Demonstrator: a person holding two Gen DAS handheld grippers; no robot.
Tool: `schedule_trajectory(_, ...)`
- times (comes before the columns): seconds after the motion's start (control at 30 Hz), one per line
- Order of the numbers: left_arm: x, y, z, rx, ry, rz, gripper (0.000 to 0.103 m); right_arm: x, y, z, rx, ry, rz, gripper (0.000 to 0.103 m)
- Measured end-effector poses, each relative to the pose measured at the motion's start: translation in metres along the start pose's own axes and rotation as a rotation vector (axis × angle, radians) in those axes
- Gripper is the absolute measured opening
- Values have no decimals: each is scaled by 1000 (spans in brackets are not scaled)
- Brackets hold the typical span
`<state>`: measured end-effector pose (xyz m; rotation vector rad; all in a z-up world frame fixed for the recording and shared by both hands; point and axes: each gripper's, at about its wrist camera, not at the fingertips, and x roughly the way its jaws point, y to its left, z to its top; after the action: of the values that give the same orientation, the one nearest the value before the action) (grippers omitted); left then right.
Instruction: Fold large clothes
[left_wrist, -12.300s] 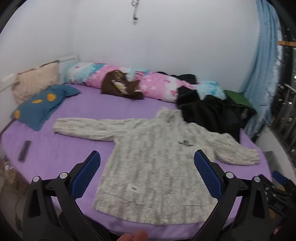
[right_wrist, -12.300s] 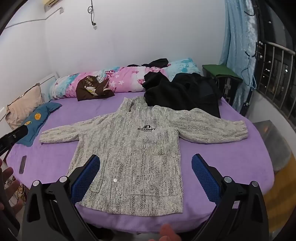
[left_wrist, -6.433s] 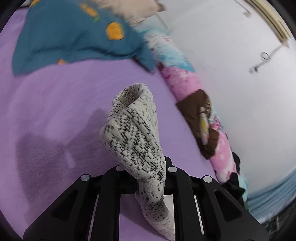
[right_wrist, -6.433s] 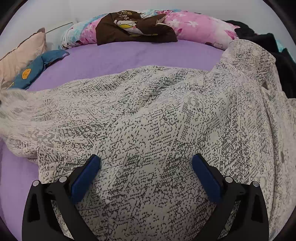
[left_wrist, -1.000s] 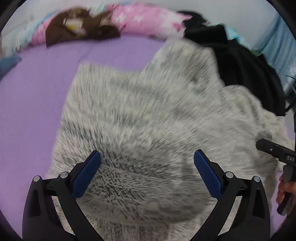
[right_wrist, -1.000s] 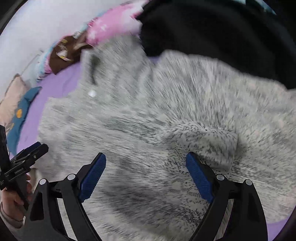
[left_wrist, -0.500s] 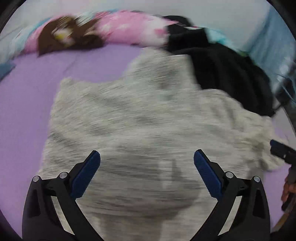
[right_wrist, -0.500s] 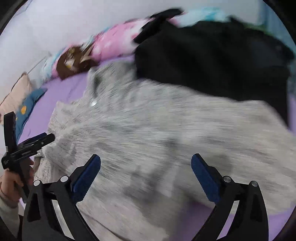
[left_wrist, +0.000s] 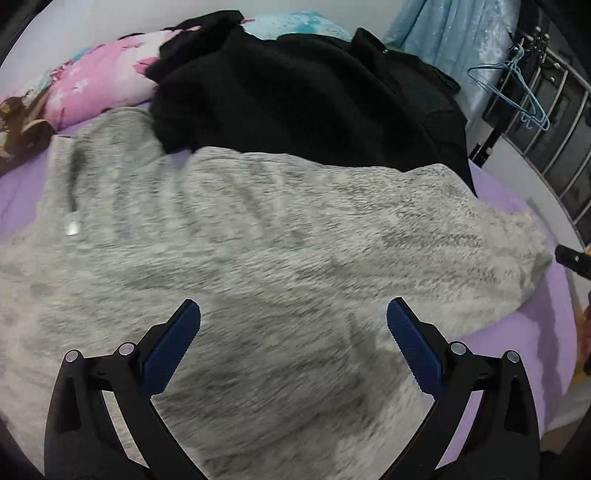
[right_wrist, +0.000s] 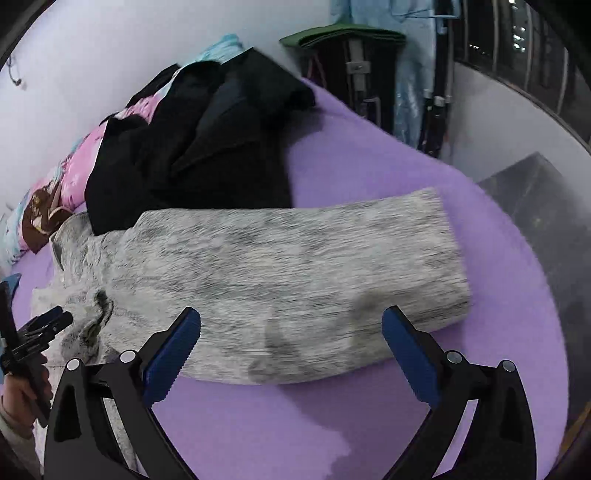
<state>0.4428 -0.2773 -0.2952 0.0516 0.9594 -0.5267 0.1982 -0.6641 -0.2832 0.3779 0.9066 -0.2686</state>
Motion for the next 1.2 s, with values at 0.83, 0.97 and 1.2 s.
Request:
schedule_trajectory(0.83,93,-23,-6,8,80,-23,98,41,-64,21,-17,17,-41,97)
schedule_trajectory(0.97,101,-27,-9,7,65,-20,98,32,-61,19,-34,-10,-59,97)
schedule_trajectory(1.2,105,-39,-16,29,87,-2,98,48,-75,18,-5,54,-85,95)
